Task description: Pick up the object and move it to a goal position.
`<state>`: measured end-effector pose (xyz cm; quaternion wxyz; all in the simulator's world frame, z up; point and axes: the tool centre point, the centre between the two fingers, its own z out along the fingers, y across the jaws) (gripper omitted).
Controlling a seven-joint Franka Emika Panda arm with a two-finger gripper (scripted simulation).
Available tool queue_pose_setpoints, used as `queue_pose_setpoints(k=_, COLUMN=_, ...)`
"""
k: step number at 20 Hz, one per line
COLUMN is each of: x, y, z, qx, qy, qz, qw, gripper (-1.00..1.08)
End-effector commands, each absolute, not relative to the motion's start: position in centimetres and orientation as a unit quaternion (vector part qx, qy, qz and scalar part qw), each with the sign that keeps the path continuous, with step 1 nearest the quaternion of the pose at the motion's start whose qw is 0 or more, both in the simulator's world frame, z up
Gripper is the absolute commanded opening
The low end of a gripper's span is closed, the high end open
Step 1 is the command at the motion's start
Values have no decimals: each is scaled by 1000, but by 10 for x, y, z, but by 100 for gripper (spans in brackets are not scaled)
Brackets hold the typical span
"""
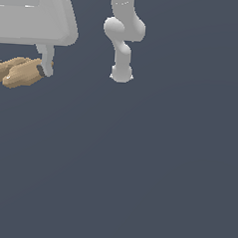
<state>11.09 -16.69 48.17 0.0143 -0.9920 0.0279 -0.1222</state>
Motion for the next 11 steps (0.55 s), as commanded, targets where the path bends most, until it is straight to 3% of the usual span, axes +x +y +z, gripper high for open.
queue_pose_setpoints(k=1, x=111, y=-169, z=488, qx=-992, qy=27, qz=-123, qw=15, gripper=-100)
queue_pose_setpoints(k=11, x=113, y=-172, z=494, qx=-992, qy=27, qz=-125, qw=15, gripper=-100)
